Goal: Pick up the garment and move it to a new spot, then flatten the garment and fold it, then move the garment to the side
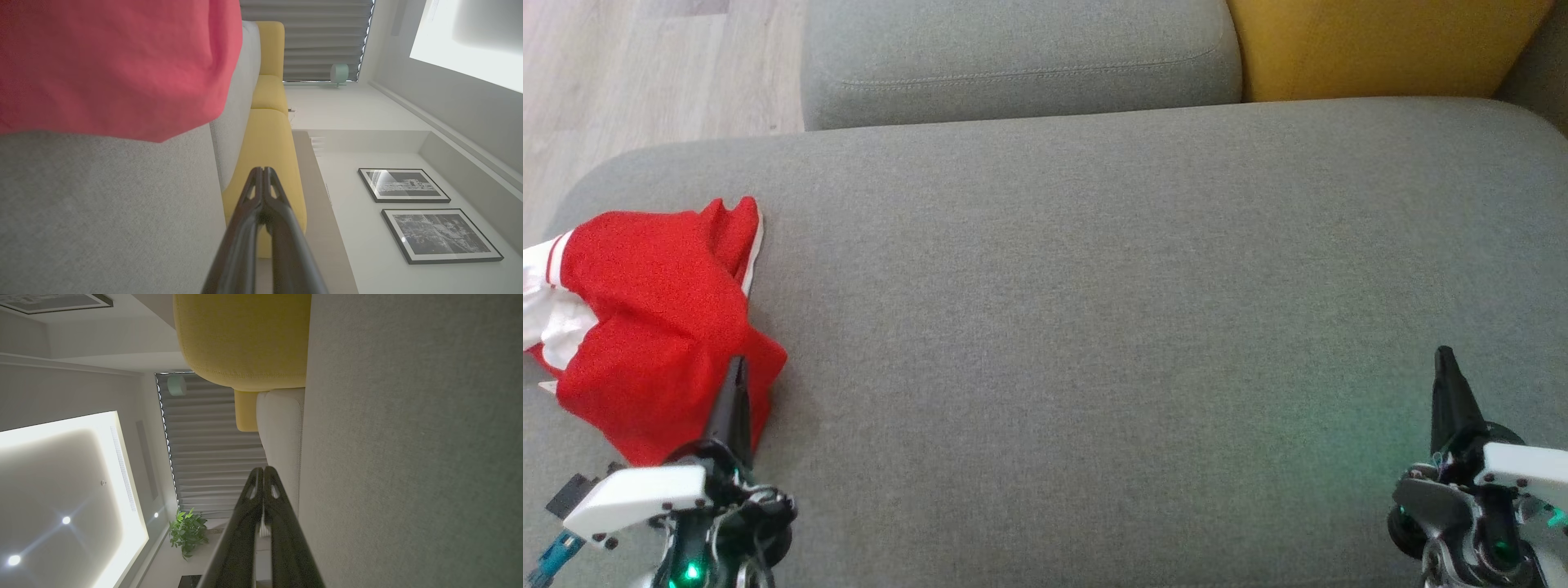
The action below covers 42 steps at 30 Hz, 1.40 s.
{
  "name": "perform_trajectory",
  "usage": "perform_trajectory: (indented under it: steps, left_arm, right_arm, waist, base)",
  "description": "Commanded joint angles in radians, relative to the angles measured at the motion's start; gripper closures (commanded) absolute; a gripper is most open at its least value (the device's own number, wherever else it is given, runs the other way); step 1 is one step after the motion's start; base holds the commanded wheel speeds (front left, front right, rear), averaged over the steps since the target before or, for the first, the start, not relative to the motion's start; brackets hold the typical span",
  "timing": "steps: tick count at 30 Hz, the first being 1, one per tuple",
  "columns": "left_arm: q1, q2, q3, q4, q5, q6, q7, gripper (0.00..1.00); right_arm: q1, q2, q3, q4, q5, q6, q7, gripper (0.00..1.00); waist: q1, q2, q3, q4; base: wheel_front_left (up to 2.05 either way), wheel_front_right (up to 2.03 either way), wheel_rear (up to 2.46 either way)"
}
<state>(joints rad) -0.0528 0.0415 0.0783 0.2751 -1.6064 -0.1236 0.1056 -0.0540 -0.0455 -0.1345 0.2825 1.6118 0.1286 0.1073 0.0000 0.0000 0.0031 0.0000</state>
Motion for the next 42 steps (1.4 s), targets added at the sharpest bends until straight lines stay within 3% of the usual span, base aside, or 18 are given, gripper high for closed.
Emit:
perform_trajectory:
  steps: [1, 4, 5, 8, 23, 42]
  left_arm:
    - [-0.055, 0.009, 0.035, -0.03, -0.003, -0.007, 0.007, 1.0]
    - [-0.055, 0.009, 0.035, -0.03, -0.003, -0.007, 0.007, 1.0]
    - [0.0, -0.001, -0.001, 0.004, 0.0, 0.001, -0.001, 0.0]
    - [0.022, -0.005, -0.003, 0.044, 0.001, 0.002, -0.003, 0.0]
    - [0.012, -0.004, 0.002, 0.022, 0.039, 0.001, -0.047, 0.0]
    - [-0.033, -0.002, 0.065, -0.054, 0.193, 0.014, -0.103, 0.0]
  right_arm:
    - [-0.054, -0.005, 0.021, -0.038, -0.003, 0.002, 0.006, 1.0]
    - [-0.054, -0.005, 0.021, -0.038, -0.003, 0.002, 0.006, 1.0]
    - [0.001, 0.0, 0.0, 0.003, 0.0, 0.0, 0.0, 0.0]
    - [0.019, 0.003, 0.003, 0.041, -0.001, 0.0, -0.002, 0.0]
    - [0.006, 0.002, 0.022, 0.009, -0.075, 0.0, -0.046, 0.0]
    - [-0.054, 0.001, 0.028, -0.06, -0.414, 0.001, -0.102, 0.0]
  waist:
    - [0.0, 0.0, 0.0, 0.0]
    - [0.0, 0.0, 0.0, 0.0]
    - [0.0, 0.0, 0.0, 0.0]
    - [0.0, 0.0, 0.0, 0.0]
    - [0.0, 0.0, 0.002, -0.002]
    - [0.0, 0.0, 0.001, -0.004]
  base:
    - [0.0, 0.0, 0.0]
    - [0.0, 0.0, 0.0]
    - [0.0, 0.0, 0.0]
    - [0.0, 0.0, 0.0]
    - [0.0, 0.0, 0.0]
    - [0.0, 0.0, 0.0]
